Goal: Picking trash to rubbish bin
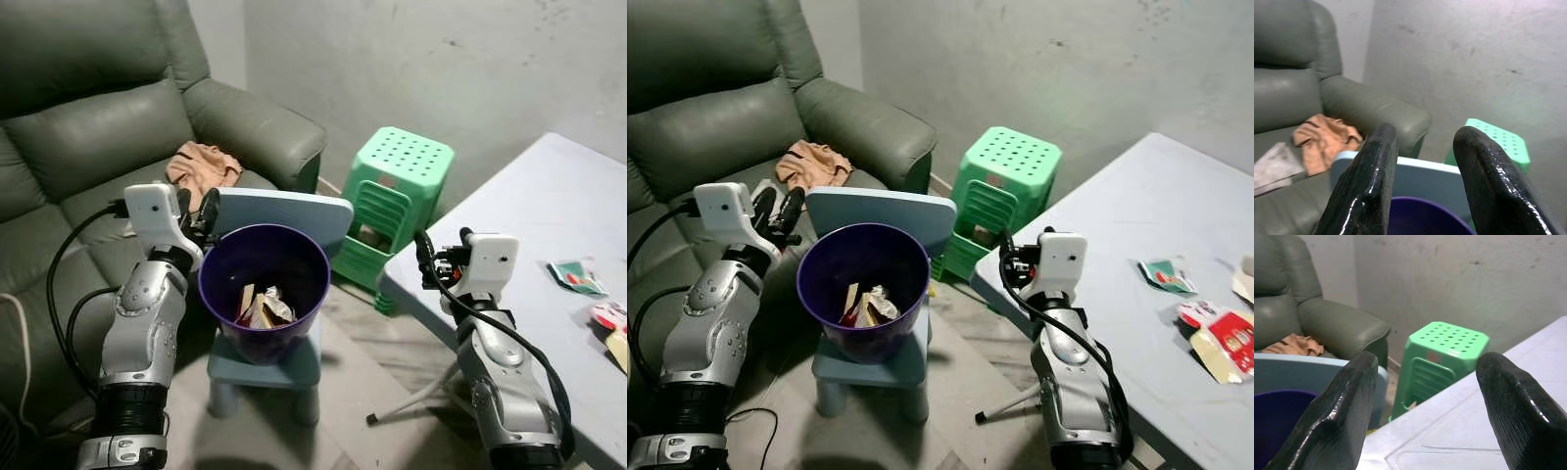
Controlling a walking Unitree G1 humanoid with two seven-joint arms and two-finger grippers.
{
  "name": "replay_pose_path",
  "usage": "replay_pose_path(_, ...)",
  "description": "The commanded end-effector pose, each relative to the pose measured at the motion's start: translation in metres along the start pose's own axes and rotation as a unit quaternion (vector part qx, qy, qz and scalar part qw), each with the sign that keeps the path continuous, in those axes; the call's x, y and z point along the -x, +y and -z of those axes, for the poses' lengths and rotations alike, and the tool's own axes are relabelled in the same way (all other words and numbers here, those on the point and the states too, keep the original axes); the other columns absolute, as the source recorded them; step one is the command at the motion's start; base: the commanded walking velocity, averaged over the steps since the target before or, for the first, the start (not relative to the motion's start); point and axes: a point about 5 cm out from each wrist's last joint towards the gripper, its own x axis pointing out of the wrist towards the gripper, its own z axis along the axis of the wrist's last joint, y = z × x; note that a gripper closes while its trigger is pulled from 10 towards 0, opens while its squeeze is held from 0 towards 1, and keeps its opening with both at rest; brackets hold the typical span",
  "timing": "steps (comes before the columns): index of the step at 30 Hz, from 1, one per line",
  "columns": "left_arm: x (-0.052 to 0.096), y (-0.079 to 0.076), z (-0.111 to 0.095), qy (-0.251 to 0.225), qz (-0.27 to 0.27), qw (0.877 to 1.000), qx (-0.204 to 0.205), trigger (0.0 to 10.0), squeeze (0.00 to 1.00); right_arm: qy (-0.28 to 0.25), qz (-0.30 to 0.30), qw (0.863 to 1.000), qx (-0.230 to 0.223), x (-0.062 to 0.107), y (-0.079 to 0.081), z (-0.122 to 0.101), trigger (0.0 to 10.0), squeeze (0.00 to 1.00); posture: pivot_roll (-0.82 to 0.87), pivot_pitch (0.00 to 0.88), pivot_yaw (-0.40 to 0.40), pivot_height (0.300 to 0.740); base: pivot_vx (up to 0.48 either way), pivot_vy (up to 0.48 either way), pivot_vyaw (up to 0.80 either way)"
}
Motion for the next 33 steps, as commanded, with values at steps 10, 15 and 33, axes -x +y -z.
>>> replay_pose_path(10, -0.0046, -0.0094, -0.0006, -0.004, 0.014, 1.0, -0.006, 10.0, 0.0, 0.008, 0.0, 1.0, 0.009, -0.0024, -0.0019, 0.0021, 10.0, 0.0, -0.05, 0.0, -0.08, 0.74, 0.0, 0.0, -0.73)
replay_pose_path(15, -0.0051, -0.0114, 0.0003, -0.001, 0.025, 1.0, -0.015, 10.0, 0.0, 0.01, 0.001, 1.0, 0.009, -0.0002, -0.0015, 0.0039, 10.0, 0.0, -0.05, 0.0, -0.077, 0.74, 0.0, 0.0, -0.73)
replay_pose_path(33, -0.0082, -0.013, 0.0063, 0.023, 0.011, 0.999, 0.021, 10.0, 0.0, 0.015, 0.001, 1.0, 0.011, 0.0047, -0.0013, 0.0061, 10.0, 0.0, -0.06, 0.0, -0.08, 0.74, 0.0, -0.078, -0.71)
